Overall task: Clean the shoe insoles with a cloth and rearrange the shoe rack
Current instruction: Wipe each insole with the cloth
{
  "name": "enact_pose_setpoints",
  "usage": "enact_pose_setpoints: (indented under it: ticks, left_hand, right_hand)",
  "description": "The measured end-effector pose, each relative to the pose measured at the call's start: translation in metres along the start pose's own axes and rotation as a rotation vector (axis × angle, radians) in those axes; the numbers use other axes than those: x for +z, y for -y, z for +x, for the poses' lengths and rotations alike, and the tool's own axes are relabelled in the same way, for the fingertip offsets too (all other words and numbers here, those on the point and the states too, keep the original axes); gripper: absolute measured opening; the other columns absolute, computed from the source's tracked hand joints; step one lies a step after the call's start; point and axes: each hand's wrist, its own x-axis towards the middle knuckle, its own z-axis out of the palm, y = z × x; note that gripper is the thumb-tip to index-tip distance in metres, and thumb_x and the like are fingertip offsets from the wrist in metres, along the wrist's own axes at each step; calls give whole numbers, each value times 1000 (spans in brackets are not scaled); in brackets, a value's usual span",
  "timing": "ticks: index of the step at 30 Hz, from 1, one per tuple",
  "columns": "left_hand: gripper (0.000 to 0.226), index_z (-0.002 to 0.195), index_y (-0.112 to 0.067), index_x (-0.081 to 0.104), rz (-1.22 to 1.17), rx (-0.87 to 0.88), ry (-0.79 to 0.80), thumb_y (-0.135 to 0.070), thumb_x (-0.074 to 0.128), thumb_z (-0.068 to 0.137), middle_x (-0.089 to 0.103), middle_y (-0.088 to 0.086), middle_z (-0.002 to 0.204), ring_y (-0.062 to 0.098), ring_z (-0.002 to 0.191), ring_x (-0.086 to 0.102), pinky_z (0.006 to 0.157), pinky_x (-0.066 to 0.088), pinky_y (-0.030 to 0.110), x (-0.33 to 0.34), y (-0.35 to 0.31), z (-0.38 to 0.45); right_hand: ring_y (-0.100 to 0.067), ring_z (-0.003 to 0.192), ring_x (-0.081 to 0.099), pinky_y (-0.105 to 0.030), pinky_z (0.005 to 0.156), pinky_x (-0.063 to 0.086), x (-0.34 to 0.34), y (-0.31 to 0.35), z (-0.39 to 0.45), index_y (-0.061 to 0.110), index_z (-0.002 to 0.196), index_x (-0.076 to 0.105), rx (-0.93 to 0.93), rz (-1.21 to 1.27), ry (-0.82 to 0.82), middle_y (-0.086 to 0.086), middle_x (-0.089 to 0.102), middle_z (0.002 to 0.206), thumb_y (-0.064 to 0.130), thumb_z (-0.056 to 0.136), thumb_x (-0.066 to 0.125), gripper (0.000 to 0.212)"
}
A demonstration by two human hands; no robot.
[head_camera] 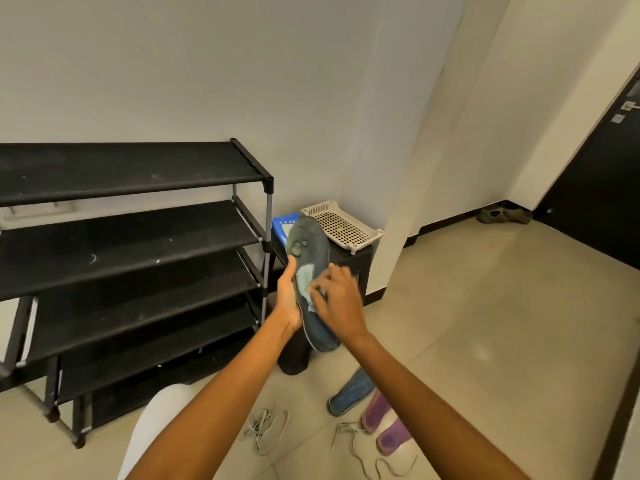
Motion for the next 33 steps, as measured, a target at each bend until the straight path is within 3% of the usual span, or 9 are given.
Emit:
enact_pose_setpoints:
  ticks: [3, 6, 9, 11, 15, 19, 25, 30, 33]
  left_hand:
    - [76, 129, 0, 51, -53, -12, -20, -61, 41, 85, 52, 18, 134, 29, 113, 60, 98, 46, 43, -3, -1, 9]
    - [84, 138, -2, 42, -32, 9, 41, -64, 40, 81, 45, 17, 142, 28, 122, 53, 106, 41, 39, 2, 3, 12]
    - [79, 136, -4, 46, 0, -16, 45, -65, 34, 88, 52, 15, 136, 28, 126, 50, 105, 40, 40, 9, 12, 11]
    - [67, 126, -5, 54, 50, -68, 23, -59, 34, 92, 63, 13, 121, 25, 113, 59, 96, 48, 38, 12, 24, 4]
    - [52, 105, -5, 68, 16, -104, 5, -47, 40, 95, 70, 15, 98, 26, 85, 70, 84, 53, 38, 5, 35, -5]
    - [54, 104, 1, 63, -50, -106, -37, -49, 43, 93, 69, 16, 98, 31, 97, 62, 93, 45, 45, 0, 31, 1]
    - [65, 95, -5, 60, -96, -231, -1, -67, 43, 84, 65, 15, 104, 29, 90, 67, 76, 58, 41, 5, 41, 2]
    - [63, 104, -6, 63, -12, -184, 34, -61, 36, 91, 69, 14, 94, 26, 86, 66, 82, 51, 40, 17, 56, -9]
    - [67, 96, -5, 62, -5, -198, 26, -67, 38, 87, 67, 14, 95, 26, 87, 65, 82, 51, 39, 21, 49, -9]
  right_hand:
    - [-16, 105, 42, -23, 87, 35, 8, 1, -32, 11, 89, 68, 68, 212, 40, -8, 51, 112, 16, 85, 63, 8]
    - [-11, 101, 46, -14, 85, 34, 3, -12, -30, 7, 94, 69, 349, 479, 39, -12, 54, 113, 3, 84, 61, 13]
    - [-12, 91, 53, -14, 76, 38, 3, -18, -21, 5, 96, 68, 498, 547, 4, -13, 61, 105, 3, 87, 58, 13]
    - [-14, 90, 56, -16, 74, 40, 5, -17, -15, 5, 95, 65, 545, 580, -79, -11, 62, 102, 6, 89, 59, 9]
    - [-11, 91, 52, -11, 76, 39, 5, -20, -18, 4, 93, 62, 486, 518, -79, -6, 55, 101, 4, 89, 56, 7]
    - [-18, 98, 48, -27, 79, 46, 1, -36, -43, 5, 94, 65, 354, 269, -45, -11, 53, 106, 4, 86, 59, 10]
    - [-16, 87, 50, -30, 69, 41, -5, -13, -63, 17, 88, 64, -2, -72, -54, -1, 60, 93, 27, 87, 50, 17]
    - [-22, 98, 53, -33, 78, 39, -23, -38, -44, 16, 106, 62, 249, -268, -40, -3, 63, 105, 25, 95, 49, 19]
    - [-19, 88, 53, -33, 72, 42, -22, -23, -51, 15, 95, 64, 88, -107, -40, -4, 64, 96, 25, 90, 49, 19]
